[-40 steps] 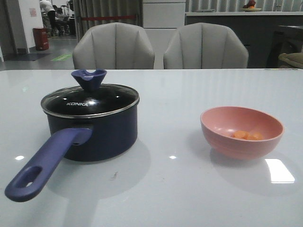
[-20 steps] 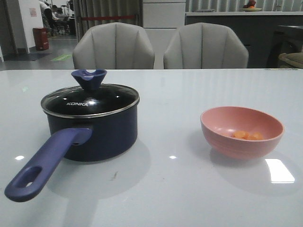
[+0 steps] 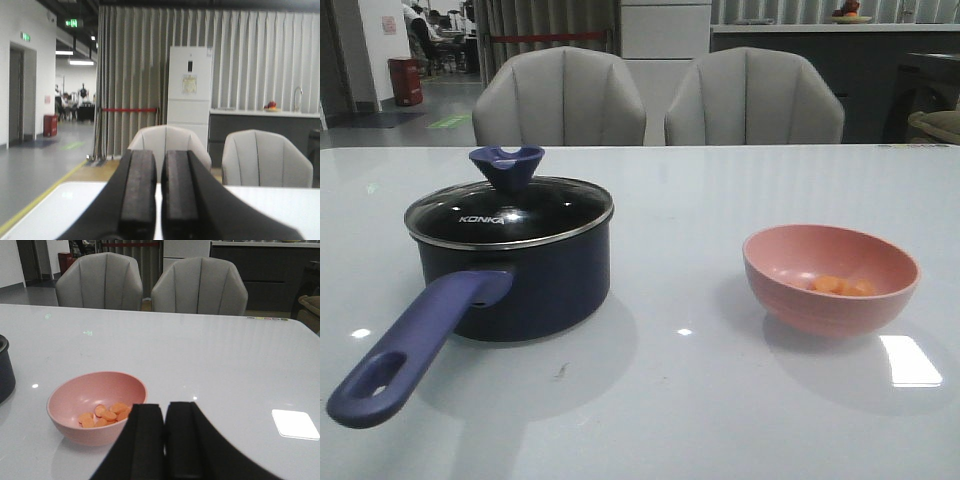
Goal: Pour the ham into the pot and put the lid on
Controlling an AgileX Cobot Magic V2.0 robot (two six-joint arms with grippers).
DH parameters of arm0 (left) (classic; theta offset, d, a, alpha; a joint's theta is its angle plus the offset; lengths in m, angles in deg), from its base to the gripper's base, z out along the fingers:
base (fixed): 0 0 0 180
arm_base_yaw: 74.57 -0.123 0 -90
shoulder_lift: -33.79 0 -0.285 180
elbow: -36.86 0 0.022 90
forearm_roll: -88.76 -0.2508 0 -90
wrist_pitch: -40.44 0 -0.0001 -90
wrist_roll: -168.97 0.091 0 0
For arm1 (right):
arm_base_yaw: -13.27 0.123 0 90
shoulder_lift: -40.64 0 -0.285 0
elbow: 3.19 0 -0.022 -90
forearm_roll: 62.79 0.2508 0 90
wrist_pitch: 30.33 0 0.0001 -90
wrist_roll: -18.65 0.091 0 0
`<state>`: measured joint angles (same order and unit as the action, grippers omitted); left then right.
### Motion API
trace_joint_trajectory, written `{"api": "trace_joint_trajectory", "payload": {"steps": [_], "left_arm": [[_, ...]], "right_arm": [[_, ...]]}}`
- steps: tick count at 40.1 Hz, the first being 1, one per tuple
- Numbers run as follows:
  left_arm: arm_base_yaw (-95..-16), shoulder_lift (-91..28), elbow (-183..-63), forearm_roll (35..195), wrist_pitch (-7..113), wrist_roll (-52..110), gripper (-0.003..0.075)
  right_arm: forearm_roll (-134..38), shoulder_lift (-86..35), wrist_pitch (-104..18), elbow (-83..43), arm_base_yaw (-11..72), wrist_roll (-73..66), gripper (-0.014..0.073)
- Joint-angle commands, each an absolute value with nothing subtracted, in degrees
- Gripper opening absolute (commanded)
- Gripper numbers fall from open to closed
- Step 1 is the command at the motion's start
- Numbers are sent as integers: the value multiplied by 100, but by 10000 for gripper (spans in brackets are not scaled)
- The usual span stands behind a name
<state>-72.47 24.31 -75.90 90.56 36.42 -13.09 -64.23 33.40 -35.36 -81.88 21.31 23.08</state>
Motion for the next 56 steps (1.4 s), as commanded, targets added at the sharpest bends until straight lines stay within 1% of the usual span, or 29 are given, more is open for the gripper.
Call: {"api": "trace_joint_trajectory", "payload": {"steps": [1, 6, 17, 20, 22, 24, 26, 28, 30, 32, 34, 38, 42, 51, 56], "left_arm": [[-7256, 1987, -8264, 9108, 4199, -1373, 133], [-7256, 1608, -8583, 9108, 4876, -1373, 133], [-7256, 1413, -8387, 9108, 4945, -1373, 135], [-7256, 1339, -8387, 9108, 5030, -1373, 153], [-7256, 1286, -8387, 9108, 5030, -1373, 192], [-7256, 1205, -8387, 9108, 5030, -1373, 258], [-7256, 1125, -8387, 9108, 5030, -1373, 343], [-7256, 1048, -8398, 9108, 5017, -1373, 449], [-7256, 981, -8398, 9108, 5017, -1373, 527], [-7256, 910, -8398, 9108, 4991, -1373, 587], [-7256, 866, -8398, 9108, 4982, -1373, 609], [-7256, 729, -8555, 9108, 5062, -1373, 607], [-7234, 327, -9036, 9183, 5537, -1373, 607], [-6913, -1093, -10427, 9344, 6596, -1373, 607], [-6597, -2032, -11208, 9344, 7266, -1373, 607]], "right_arm": [[-6447, 3451, -3073, -8165, 2095, 2262, 149], [-6447, 3451, -3073, -8165, 2095, 2262, 149], [-6447, 3451, -3073, -8165, 2095, 2262, 149], [-6447, 3451, -3073, -8165, 2095, 2262, 149], [-6447, 3451, -3073, -8165, 2095, 2262, 149], [-6447, 3451, -3073, -8165, 2095, 2262, 149], [-6447, 3451, -3073, -8165, 2095, 2262, 149], [-6447, 3451, -3073, -8165, 2095, 2262, 149], [-6447, 3451, -3073, -8165, 2095, 2262, 149], [-6447, 3451, -3073, -8165, 2095, 2262, 149], [-6447, 3451, -3073, -8165, 2095, 2262, 149], [-6447, 3451, -3073, -8165, 2095, 2262, 149], [-6447, 3451, -3073, -8165, 2095, 2262, 149], [-6447, 3451, -3073, -8165, 2095, 2262, 149], [-6447, 3451, -3073, -8165, 2095, 2262, 149]]}}
